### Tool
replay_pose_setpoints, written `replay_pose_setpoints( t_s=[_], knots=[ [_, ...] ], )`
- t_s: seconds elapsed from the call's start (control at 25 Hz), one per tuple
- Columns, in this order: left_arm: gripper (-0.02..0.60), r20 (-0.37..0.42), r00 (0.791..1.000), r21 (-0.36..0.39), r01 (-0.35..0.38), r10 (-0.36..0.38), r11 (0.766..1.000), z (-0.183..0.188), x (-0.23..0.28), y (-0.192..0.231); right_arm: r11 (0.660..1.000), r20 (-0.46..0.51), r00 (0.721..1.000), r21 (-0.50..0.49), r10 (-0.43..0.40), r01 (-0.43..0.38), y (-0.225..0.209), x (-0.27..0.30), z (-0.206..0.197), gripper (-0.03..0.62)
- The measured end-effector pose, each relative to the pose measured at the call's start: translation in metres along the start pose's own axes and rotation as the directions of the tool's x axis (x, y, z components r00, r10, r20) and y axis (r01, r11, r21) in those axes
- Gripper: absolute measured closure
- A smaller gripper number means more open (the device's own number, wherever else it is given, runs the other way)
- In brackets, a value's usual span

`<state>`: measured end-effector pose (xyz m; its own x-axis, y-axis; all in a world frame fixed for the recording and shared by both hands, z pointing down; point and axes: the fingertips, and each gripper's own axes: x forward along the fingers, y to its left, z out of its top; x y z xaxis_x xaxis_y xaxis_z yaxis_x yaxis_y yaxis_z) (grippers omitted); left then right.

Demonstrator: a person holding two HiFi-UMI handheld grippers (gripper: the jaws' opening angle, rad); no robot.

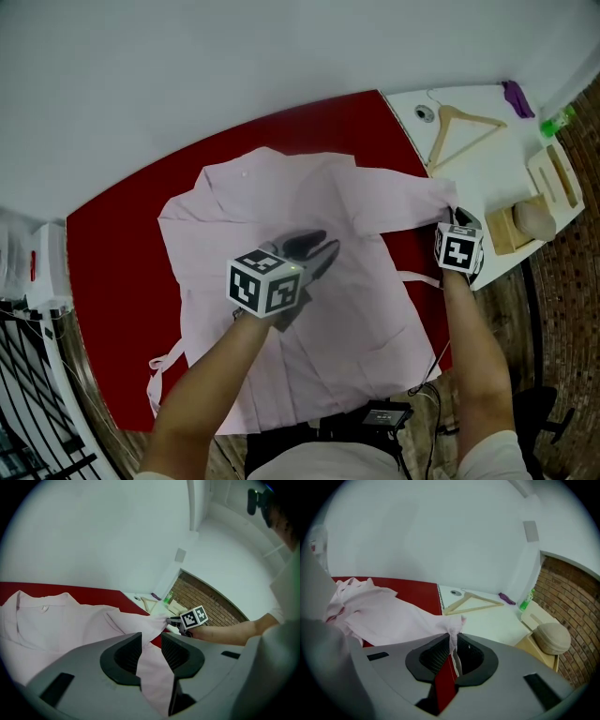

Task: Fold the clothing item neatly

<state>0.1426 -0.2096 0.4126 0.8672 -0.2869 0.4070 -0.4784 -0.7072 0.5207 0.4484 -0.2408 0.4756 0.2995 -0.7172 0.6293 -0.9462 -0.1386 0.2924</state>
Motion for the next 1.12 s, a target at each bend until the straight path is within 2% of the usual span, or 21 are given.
replay_pose_setpoints(
  t_s=[0.16, 0.32, 0.76, 0.96, 1.12],
  knots=[
    [0.474, 0.013, 1.000, -0.013, 0.005, -0.005, 1.000, 0.004, -0.001, 0.001, 0.997, 0.096, 0.995, -0.077, 0.016, -0.008, 0.016, -0.016, 0.029, 0.542],
    [0.474, 0.031, 0.999, -0.066, 0.027, -0.025, 0.997, 0.007, 0.001, 0.001, 0.987, 0.170, 0.983, -0.154, 0.072, -0.046, 0.044, -0.035, 0.053, 0.542],
    [0.456, 0.084, 0.992, -0.180, 0.106, -0.093, 0.978, 0.016, 0.005, -0.002, 0.924, 0.291, 0.930, -0.367, 0.224, -0.108, 0.116, -0.081, 0.090, 0.542],
    [0.423, 0.132, 0.982, -0.203, 0.159, -0.134, 0.966, 0.029, 0.001, -0.006, 0.866, 0.328, 0.892, -0.484, 0.312, -0.125, 0.157, -0.107, 0.098, 0.542],
    [0.394, 0.125, 0.982, -0.153, 0.161, -0.142, 0.975, 0.042, -0.001, -0.008, 0.790, 0.341, 0.857, -0.602, 0.388, -0.118, 0.193, -0.126, 0.099, 0.542]
  ],
)
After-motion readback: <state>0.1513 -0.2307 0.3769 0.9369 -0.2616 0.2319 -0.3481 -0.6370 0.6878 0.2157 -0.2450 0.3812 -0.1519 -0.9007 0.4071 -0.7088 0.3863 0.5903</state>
